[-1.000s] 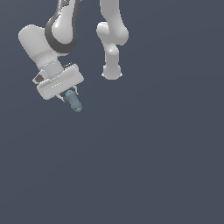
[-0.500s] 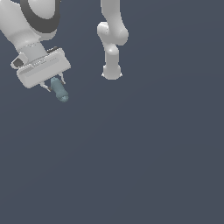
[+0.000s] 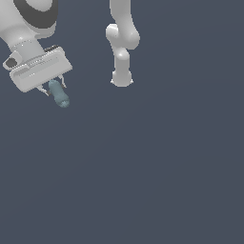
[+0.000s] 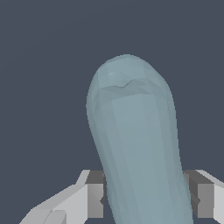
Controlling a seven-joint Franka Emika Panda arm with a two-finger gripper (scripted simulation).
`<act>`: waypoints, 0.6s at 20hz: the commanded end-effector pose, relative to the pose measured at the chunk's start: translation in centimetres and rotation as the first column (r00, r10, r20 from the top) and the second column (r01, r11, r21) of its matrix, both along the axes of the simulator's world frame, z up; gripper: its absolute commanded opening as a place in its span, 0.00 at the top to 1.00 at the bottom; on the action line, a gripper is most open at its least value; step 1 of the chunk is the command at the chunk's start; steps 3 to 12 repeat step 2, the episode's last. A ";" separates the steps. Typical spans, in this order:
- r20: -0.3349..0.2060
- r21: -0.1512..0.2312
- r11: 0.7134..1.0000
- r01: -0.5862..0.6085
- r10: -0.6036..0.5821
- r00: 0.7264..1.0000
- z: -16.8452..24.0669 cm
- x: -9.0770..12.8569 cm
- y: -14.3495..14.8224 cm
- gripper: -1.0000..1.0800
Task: Pick up the object and move it to a goal position.
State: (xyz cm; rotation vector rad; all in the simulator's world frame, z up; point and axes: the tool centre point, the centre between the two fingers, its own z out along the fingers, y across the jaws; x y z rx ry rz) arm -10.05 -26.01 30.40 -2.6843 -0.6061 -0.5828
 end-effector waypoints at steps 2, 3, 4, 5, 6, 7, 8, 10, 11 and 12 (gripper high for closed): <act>0.000 0.001 1.000 -0.001 0.001 1.000 -0.1 0.1 0.1 1.00; 0.000 0.001 1.000 -0.001 0.001 1.000 -0.1 0.1 0.1 1.00; 0.000 0.001 1.000 -0.001 0.001 1.000 -0.1 0.1 0.1 1.00; 0.000 0.001 1.000 -0.001 0.001 1.000 -0.1 0.1 0.1 1.00; 0.000 0.001 1.000 -0.001 0.001 1.000 -0.1 0.1 0.1 1.00; 0.000 0.001 1.000 -0.001 0.001 1.000 -0.1 0.1 0.1 1.00; 0.000 0.001 1.000 -0.001 0.001 1.000 -0.1 0.1 0.1 1.00; 0.000 0.001 1.000 -0.001 0.001 1.000 -0.1 0.1 0.1 1.00; 0.000 0.001 1.000 -0.001 0.001 1.000 -0.1 0.1 0.1 1.00; 0.000 0.001 1.000 -0.001 0.001 1.000 -0.1 0.1 0.1 1.00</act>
